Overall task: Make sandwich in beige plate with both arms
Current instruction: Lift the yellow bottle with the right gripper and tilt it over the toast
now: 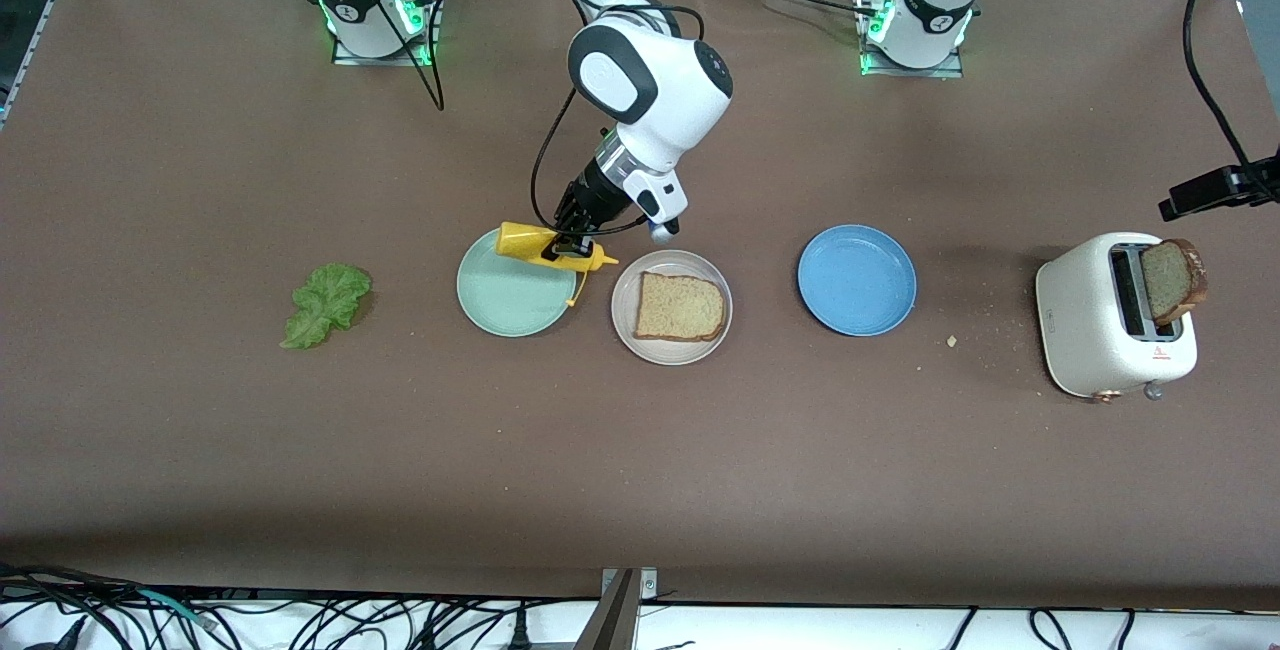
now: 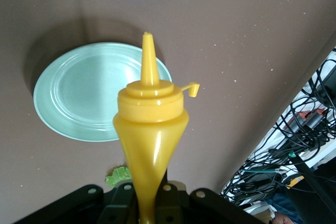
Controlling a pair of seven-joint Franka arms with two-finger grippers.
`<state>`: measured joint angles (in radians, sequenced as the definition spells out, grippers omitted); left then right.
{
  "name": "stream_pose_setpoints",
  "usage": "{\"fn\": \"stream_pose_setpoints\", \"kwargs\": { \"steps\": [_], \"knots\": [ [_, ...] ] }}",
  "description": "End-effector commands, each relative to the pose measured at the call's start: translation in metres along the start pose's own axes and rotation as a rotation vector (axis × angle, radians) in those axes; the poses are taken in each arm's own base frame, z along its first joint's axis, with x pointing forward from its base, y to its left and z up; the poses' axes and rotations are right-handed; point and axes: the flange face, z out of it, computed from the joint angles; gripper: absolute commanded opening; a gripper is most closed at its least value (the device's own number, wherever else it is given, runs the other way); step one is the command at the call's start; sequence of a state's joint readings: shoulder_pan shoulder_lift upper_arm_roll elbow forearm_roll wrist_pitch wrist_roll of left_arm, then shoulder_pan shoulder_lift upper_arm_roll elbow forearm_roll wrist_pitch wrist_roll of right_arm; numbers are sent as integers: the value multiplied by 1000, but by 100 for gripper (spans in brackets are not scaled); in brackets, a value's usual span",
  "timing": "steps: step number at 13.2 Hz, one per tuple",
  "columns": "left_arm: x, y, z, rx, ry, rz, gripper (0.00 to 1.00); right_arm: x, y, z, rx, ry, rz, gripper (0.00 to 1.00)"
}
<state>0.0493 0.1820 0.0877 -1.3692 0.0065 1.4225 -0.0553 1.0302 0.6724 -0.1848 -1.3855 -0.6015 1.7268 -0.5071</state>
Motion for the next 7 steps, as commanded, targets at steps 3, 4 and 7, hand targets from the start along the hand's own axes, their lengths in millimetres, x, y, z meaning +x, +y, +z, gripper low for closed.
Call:
{"fn": "stream_pose_setpoints", "kwargs": {
  "steps": [3,4,7],
  "knots": [
    [3,8,1,36,-11,21,100,-35,26,7,136,72,5,0],
    [5,13,6,40,-23,29,100,-53,41,13,196,118,14,0],
    [17,23,24,39,-49,40,100,-114,82,34,424,323,104,0]
  ]
}}
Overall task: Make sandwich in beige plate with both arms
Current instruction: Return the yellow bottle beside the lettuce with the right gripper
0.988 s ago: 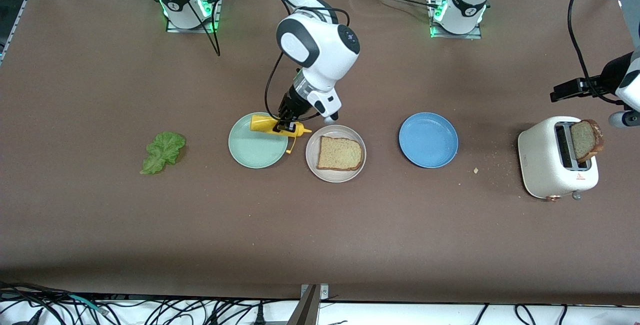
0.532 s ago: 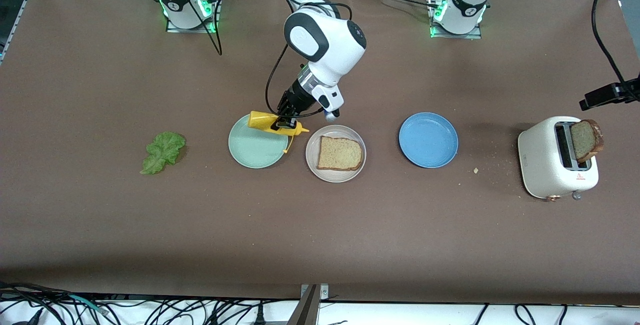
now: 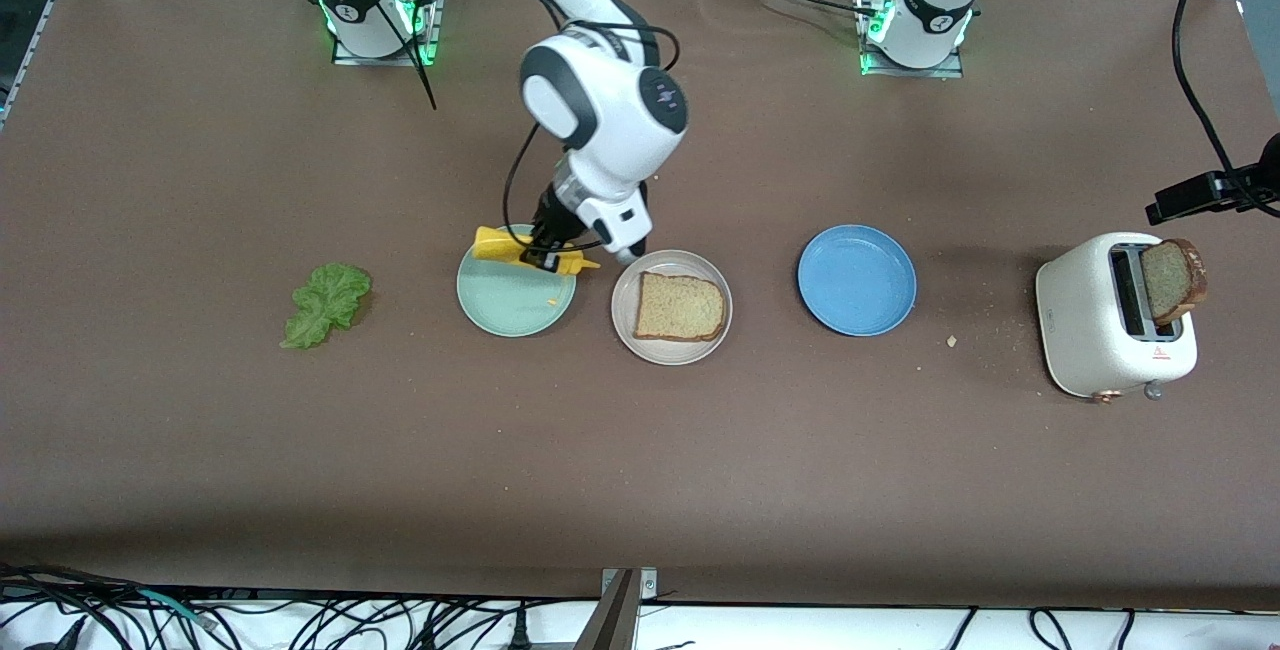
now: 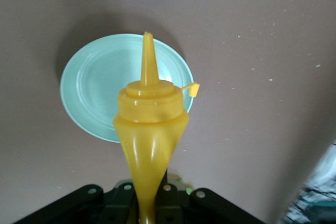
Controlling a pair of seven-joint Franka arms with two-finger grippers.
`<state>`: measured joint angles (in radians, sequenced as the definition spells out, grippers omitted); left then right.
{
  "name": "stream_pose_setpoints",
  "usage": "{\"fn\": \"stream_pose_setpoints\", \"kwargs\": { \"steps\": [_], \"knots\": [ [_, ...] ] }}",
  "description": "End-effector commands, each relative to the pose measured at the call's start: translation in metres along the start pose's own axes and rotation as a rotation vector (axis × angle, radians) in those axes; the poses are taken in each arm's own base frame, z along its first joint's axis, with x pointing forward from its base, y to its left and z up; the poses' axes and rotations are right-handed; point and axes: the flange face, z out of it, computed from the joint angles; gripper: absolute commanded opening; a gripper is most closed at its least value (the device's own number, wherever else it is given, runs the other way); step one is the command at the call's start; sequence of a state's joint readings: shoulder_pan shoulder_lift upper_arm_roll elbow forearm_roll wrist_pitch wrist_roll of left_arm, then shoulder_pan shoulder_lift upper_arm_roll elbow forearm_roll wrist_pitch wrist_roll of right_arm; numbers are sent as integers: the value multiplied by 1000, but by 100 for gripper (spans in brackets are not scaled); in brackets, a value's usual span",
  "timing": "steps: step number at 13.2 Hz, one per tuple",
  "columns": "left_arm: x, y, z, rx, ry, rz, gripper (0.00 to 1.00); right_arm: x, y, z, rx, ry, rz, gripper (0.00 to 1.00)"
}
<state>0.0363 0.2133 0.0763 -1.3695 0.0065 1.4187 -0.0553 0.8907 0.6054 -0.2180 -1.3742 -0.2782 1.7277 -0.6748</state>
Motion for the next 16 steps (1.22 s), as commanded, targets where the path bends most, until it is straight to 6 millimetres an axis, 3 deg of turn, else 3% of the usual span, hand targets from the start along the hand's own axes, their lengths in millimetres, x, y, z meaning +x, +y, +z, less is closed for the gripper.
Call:
{"fn": "stream_pose_setpoints", "kwargs": {
  "steps": [1,4,6,10,16],
  "knots": [
    [9,9,6,41,-14,18,100,-58,37,-16,196,225,55,0],
    [9,4,8,44,-19,12,100,-104,69,-12,328,417,79,0],
    [9,6,8,46,-18,14,100,-128,88,5,391,538,39,0],
    [8,6,9,44,-25,25,100,-197,118,93,528,884,-25,0],
    [12,8,5,45,17,32,100,-269,106,223,517,1331,-187,0]
  ]
}}
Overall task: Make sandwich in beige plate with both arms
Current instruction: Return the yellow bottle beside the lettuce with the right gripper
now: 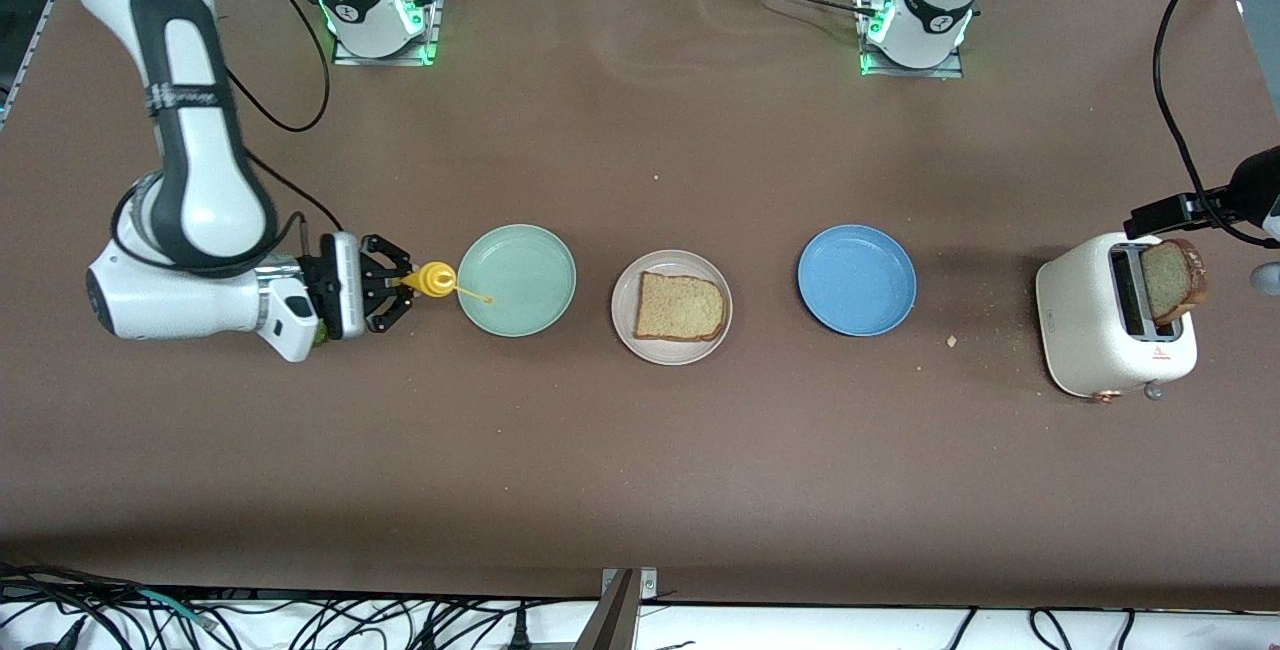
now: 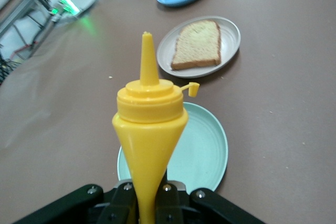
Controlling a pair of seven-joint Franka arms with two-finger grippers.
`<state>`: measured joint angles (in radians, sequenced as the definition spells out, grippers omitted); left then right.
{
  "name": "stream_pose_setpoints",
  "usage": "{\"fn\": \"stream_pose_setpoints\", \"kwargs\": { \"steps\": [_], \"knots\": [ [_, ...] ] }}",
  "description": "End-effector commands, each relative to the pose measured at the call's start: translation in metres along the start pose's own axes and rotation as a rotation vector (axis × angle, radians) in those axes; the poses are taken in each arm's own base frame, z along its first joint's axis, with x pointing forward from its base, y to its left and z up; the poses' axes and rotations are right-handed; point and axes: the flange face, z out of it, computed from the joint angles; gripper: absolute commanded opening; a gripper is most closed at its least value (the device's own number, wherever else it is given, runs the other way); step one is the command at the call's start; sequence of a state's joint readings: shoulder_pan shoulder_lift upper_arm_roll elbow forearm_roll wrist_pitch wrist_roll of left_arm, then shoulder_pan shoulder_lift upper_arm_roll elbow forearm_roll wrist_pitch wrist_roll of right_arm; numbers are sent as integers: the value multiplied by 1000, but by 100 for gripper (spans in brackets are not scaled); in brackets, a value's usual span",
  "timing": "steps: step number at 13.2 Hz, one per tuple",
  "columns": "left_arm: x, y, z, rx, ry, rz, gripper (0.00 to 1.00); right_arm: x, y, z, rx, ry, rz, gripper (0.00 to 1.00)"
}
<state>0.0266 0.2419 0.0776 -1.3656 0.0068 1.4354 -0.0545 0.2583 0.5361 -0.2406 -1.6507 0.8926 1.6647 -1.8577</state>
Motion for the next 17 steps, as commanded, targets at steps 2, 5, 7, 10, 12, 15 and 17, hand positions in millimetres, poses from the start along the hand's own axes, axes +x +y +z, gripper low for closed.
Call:
{"fn": "stream_pose_setpoints", "kwargs": {
  "steps": [2,5,7,10,12,15,17],
  "knots": [
    [0,7,-10,35,27,32,100,-74,-2,8,53,258,-155,0],
    [-1,21,-10,41,28,56,100,-123,0,26,62,412,-252,0],
    [-1,21,-10,41,30,56,100,-146,0,36,54,455,-310,0],
    [0,21,-10,41,32,53,100,-176,1,58,40,536,-360,0],
    [1,21,-11,40,44,53,100,-185,2,64,39,541,-366,0],
    [2,21,-12,37,53,51,100,-195,2,73,43,543,-355,0],
    [2,21,-12,37,53,43,100,-194,3,72,46,540,-345,39]
  ]
}}
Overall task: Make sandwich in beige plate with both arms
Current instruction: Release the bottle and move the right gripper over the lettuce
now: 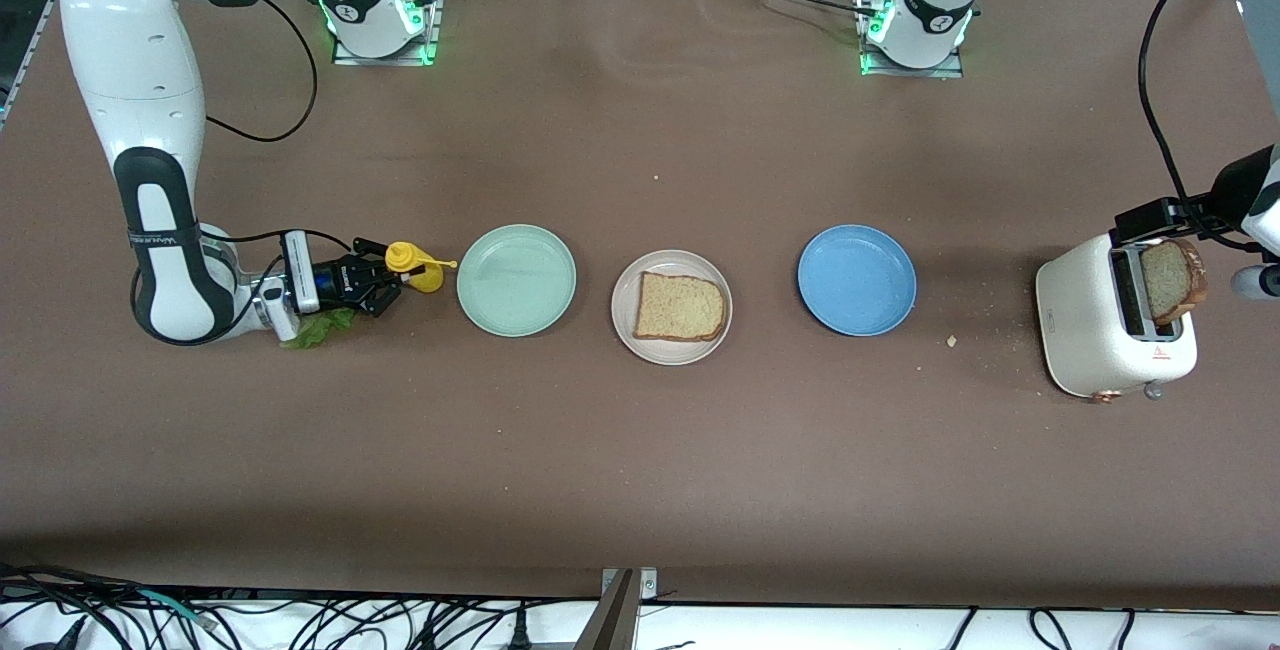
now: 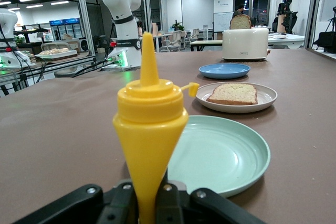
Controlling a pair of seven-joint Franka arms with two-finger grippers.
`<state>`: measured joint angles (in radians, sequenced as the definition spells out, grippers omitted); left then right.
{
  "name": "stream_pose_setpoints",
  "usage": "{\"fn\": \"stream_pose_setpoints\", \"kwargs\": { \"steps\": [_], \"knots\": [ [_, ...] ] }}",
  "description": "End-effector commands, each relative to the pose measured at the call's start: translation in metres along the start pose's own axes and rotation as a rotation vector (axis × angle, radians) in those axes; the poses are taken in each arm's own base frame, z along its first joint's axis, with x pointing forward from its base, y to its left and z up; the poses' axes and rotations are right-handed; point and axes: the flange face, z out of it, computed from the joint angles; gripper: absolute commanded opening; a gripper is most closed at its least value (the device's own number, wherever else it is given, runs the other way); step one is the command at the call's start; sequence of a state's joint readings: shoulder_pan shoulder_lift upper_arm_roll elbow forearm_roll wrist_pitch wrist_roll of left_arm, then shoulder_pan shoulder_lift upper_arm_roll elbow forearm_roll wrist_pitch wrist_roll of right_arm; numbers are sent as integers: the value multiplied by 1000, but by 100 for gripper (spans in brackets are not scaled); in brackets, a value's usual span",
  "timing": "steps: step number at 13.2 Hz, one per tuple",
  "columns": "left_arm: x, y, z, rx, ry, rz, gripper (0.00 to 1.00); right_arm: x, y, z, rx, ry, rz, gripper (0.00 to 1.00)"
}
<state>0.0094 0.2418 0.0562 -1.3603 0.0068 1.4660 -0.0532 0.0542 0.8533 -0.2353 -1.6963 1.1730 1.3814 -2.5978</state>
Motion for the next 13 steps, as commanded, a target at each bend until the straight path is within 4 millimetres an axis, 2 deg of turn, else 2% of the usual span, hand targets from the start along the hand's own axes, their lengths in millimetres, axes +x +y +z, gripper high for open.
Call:
{"fn": "stream_pose_setpoints", "kwargs": {
  "steps": [1,4,6,11,13],
  "knots": [
    [0,0,-7,38,16,7,100,4,5,-3,-9,36,-14,98],
    [0,2,-7,31,15,9,100,6,7,-8,-5,17,-22,100],
    [0,0,-7,30,14,6,100,6,6,-22,-10,-18,-19,100],
    [0,1,-6,27,12,10,100,27,4,-91,16,-222,120,99],
    [0,2,-6,26,12,11,100,47,5,-110,17,-294,232,99]
  ]
}}
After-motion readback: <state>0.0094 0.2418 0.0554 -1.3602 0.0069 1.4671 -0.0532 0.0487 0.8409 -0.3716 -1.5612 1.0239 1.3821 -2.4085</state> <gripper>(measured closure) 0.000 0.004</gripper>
